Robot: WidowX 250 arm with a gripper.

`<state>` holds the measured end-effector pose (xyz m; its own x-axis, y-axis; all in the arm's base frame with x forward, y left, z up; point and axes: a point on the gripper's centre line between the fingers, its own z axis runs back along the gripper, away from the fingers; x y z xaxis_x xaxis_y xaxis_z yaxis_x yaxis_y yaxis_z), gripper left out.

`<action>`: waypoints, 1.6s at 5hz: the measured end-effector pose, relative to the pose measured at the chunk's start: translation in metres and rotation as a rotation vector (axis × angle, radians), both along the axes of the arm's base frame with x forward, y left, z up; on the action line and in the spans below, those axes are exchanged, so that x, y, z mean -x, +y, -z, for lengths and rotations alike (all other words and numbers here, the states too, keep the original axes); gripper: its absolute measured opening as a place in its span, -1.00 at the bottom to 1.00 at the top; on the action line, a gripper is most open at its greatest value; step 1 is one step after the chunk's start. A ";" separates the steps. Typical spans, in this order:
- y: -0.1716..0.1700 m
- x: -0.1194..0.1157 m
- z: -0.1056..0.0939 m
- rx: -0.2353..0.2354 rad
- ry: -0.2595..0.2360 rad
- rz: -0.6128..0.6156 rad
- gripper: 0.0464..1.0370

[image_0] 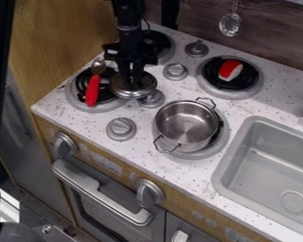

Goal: Close a pot

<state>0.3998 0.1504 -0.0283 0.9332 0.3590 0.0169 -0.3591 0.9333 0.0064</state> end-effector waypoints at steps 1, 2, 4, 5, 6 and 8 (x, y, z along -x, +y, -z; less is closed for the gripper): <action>0.001 -0.004 -0.035 -0.039 -0.067 0.018 -0.54; -0.005 0.003 -0.069 -0.054 -0.145 0.027 -0.54; -0.047 0.033 -0.101 -0.078 -0.224 0.111 -0.54; -0.075 0.042 -0.092 -0.072 -0.212 0.173 -0.54; -0.104 0.043 -0.084 -0.074 -0.201 0.231 -0.54; -0.121 0.050 -0.037 -0.043 -0.086 0.262 -0.54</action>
